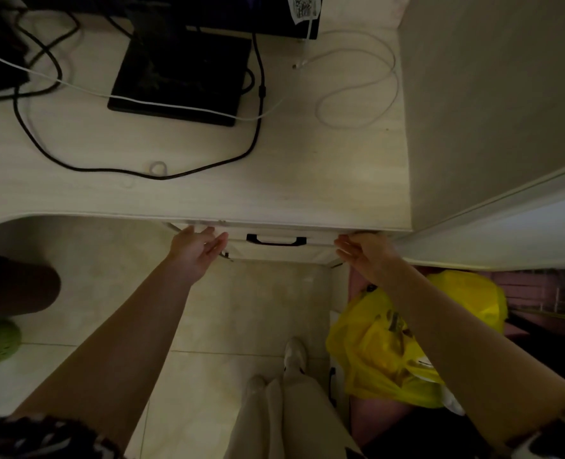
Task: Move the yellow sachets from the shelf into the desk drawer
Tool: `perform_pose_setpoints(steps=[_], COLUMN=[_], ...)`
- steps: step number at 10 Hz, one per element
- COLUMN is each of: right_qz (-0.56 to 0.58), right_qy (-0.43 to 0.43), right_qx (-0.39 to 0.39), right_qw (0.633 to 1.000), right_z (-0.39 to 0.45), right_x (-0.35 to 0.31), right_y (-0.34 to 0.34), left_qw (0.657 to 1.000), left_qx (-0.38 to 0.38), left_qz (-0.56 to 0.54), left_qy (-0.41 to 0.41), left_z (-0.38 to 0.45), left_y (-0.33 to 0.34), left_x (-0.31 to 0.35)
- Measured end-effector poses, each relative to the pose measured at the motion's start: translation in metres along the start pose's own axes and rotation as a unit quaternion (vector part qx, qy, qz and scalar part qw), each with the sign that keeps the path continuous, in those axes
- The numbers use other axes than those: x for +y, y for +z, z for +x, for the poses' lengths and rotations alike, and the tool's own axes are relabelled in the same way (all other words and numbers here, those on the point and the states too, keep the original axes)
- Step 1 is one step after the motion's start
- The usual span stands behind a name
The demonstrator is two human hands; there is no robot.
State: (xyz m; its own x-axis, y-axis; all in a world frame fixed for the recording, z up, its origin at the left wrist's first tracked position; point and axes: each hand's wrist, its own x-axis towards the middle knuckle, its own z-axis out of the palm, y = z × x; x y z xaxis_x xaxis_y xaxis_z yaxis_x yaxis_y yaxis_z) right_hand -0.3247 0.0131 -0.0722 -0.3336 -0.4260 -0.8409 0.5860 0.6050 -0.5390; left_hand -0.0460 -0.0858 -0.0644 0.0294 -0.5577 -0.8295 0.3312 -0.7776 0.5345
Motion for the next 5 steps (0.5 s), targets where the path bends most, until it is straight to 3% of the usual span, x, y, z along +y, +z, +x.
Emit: perform_pose_setpoints(steps=[2, 5], right_qz=[-0.005, -0.186], right_qy=[0.004, -0.053], right_qx=[-0.008, 0.012], right_qw=[1.000, 0.981], right_z=[-0.003, -0.006], right_x=[0.003, 0.040], right_y=[-0.005, -0.019], left_qw=[0.997, 0.974], left_qx=[-0.001, 0.003], left_qz=[0.079, 0.219], left_qy=[0.004, 0.052], left_z=[-0.007, -0.049], left_y=[-0.010, -0.027], left_x=[-0.002, -0.037])
